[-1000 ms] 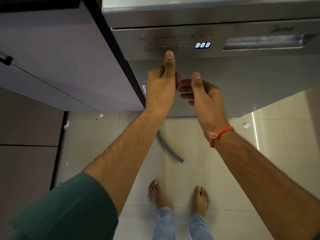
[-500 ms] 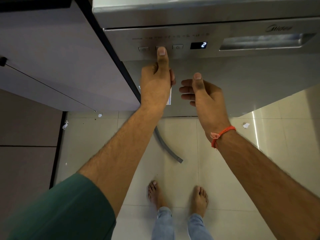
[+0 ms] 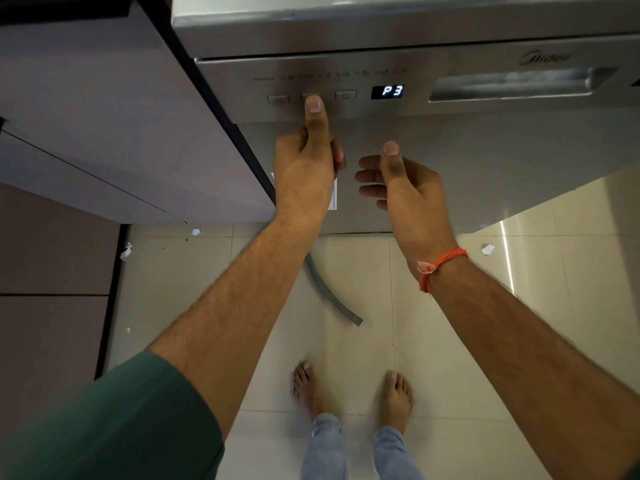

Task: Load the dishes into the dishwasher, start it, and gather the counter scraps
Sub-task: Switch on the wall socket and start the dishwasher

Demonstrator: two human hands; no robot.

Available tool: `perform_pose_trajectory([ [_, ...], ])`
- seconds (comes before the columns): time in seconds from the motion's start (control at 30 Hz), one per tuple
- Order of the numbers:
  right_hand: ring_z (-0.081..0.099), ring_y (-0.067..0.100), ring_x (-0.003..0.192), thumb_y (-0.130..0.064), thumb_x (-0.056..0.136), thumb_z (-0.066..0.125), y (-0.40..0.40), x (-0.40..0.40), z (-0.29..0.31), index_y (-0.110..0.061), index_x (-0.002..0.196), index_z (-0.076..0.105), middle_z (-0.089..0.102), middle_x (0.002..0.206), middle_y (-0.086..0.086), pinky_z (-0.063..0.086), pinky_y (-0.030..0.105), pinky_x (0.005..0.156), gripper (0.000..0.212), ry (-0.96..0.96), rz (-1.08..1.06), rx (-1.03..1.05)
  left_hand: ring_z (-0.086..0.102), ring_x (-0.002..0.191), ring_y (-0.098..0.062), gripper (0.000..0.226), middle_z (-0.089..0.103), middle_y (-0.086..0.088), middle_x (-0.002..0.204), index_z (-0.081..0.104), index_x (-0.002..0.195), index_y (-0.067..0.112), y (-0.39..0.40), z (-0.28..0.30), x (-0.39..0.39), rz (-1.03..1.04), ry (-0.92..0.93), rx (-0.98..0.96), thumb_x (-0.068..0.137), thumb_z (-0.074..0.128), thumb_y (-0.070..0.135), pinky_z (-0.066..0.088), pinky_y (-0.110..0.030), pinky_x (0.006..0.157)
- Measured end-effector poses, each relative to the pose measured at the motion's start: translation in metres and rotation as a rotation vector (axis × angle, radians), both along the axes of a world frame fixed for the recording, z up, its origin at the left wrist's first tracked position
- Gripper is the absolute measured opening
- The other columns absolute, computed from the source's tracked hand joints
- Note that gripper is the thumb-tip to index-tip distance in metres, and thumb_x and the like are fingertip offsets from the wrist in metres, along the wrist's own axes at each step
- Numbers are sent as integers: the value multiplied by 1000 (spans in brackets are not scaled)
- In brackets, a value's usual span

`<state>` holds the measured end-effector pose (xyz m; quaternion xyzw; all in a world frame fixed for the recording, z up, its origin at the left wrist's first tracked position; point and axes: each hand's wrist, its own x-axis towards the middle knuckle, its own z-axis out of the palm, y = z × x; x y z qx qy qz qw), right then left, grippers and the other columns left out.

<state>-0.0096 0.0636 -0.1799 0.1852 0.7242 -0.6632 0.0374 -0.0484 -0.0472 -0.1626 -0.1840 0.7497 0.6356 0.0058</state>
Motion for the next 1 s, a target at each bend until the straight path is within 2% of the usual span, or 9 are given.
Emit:
perform_pose_trajectory([
  [0.3, 71, 7, 89, -47, 105, 39, 2, 0, 3, -17, 109, 71, 75, 100, -4, 48, 5, 64, 44, 15, 17, 23, 46, 41, -4, 61, 56, 3, 53, 50, 57, 18, 2, 9, -1, 33, -73, 110, 104, 37, 55, 43, -20, 51],
  [0.5, 71, 8, 90, -47, 104, 40, 5, 7, 9, -14, 110, 71, 75, 102, -3, 48, 6, 65, 46, 27, 15, 20, 48, 42, -1, 58, 55, 3, 56, 50, 62, 16, 7, 9, 9, 55, -56, 128, 105, 36, 52, 43, -14, 49],
  [0.83, 70, 9, 93, -44, 106, 39, 21, 21, 16, -12, 114, 70, 74, 105, 0, 47, 5, 65, 45, 59, 16, 9, 48, 44, -1, 58, 53, 5, 55, 53, 65, 15, 24, 8, 33, -33, -40, 121, 106, 33, 50, 41, -13, 47],
  [1.0, 70, 5, 90, -44, 106, 38, 46, 25, 18, -20, 108, 69, 73, 103, -4, 48, 6, 66, 40, 61, 20, 27, 49, 45, 0, 56, 53, 4, 57, 53, 67, 15, 45, 10, 40, -66, -59, 126, 106, 33, 51, 42, -13, 48],
])
